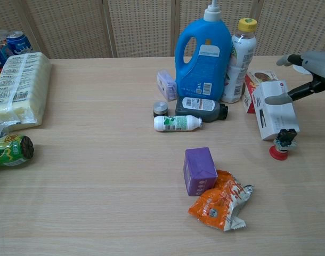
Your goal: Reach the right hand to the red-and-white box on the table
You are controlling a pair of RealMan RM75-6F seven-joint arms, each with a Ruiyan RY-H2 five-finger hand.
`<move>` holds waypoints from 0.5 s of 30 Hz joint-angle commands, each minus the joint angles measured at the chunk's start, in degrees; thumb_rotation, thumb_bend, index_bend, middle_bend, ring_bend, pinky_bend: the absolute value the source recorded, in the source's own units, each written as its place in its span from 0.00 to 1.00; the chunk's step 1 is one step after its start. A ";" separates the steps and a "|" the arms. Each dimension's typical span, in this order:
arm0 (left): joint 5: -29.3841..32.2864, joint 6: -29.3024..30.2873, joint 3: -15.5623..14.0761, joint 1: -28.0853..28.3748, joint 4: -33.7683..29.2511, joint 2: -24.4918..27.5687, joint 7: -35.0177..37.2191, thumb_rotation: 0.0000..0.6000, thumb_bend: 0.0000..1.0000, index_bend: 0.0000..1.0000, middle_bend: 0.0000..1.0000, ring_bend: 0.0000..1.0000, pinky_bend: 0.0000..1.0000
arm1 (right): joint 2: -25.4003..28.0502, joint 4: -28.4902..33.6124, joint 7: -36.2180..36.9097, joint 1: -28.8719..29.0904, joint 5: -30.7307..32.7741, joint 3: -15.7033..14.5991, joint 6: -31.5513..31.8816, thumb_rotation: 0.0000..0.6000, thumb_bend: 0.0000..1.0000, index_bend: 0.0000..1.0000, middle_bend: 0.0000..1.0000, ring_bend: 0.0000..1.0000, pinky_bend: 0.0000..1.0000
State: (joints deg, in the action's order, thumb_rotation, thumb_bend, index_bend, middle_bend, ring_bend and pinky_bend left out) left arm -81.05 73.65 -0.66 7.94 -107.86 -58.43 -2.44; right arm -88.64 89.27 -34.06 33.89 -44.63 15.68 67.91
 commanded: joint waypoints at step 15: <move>0.03 1.20 -0.39 -0.60 -0.54 0.78 -0.13 1.00 0.37 0.00 0.00 0.00 0.00 | -7.05 -14.55 2.61 3.63 3.69 1.35 -5.72 0.58 0.11 0.00 0.00 0.00 0.00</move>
State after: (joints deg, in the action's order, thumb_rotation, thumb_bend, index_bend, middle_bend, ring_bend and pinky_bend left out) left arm -80.98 74.79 -1.04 7.37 -108.35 -57.70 -2.54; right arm -95.04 75.64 -31.91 37.18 -41.41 16.82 62.87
